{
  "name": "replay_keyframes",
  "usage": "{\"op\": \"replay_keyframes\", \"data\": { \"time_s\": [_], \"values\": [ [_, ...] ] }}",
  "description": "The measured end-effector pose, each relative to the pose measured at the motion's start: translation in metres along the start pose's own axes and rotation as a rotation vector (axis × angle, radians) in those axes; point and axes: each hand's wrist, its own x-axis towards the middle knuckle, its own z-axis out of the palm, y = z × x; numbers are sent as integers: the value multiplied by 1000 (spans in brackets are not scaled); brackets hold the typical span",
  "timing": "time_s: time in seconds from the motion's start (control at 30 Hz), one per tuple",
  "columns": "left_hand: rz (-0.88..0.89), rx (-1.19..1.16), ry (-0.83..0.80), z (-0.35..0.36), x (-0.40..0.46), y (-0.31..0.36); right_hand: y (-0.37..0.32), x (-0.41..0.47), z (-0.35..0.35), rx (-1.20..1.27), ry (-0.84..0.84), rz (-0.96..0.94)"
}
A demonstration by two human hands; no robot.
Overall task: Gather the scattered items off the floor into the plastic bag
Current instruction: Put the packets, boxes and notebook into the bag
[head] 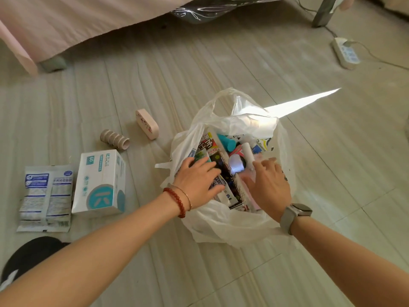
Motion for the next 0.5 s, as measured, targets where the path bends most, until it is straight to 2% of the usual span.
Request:
{"op": "replay_keyframes", "data": {
  "time_s": [0.1, 0.13, 0.2, 0.27, 0.33, 0.4, 0.5],
  "values": [
    [118, -36, 372, -13, -16, -10, -13, -5, -1, 20, 122, -205],
    [131, -41, 453, -15, -25, -17, -20, -8, -1, 49, 146, -288],
    [100, -87, 513, -17, -48, -33, -38, -18, -1, 97, 174, -454],
    [0, -127, 544, -15, -79, -51, -62, -31, 2, 147, 139, -622],
    [-174, -167, 538, -6, -112, -72, -88, -43, 10, 187, 91, -769],
    [-379, -218, 480, 10, -147, -95, -114, -54, 24, 183, 39, -878],
    [-618, -215, 329, 36, -199, -128, -152, -62, 49, 31, -2, -974]
  ]
}}
